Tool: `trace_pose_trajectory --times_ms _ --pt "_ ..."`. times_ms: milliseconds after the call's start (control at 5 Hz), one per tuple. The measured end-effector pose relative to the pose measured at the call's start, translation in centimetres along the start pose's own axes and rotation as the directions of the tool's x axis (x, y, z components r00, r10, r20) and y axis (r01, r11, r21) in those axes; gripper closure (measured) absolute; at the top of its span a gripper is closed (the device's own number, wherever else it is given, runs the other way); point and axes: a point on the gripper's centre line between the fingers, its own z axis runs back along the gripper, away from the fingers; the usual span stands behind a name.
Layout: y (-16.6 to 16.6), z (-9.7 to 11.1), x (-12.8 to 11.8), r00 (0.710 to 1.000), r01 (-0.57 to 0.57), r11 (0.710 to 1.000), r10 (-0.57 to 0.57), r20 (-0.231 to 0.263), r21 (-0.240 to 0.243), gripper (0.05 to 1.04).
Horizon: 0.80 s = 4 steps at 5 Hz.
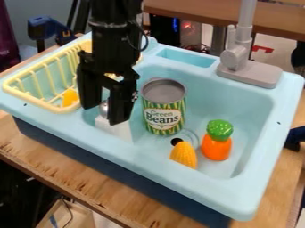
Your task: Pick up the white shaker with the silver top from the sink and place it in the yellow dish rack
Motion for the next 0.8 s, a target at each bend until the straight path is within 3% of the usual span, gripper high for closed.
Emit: trace_pose_trajectory --times_ms 200,400,600,800 --pt "-1.1 -0.7 1.1 0.999 0.028 1.0 -0.029 0.032 0.002 0.384" --pt "-1.8 -0.7 1.0 0.999 0.032 0.999 -0.032 0.02 -0.002 0.481" --pt "-2.4 0.7 0.3 0.999 0.033 0.999 -0.034 0.033 0.005 0.481" --pt "-1.8 4.6 0.1 0.994 0.047 0.999 -0.049 0.102 0.018 0.481"
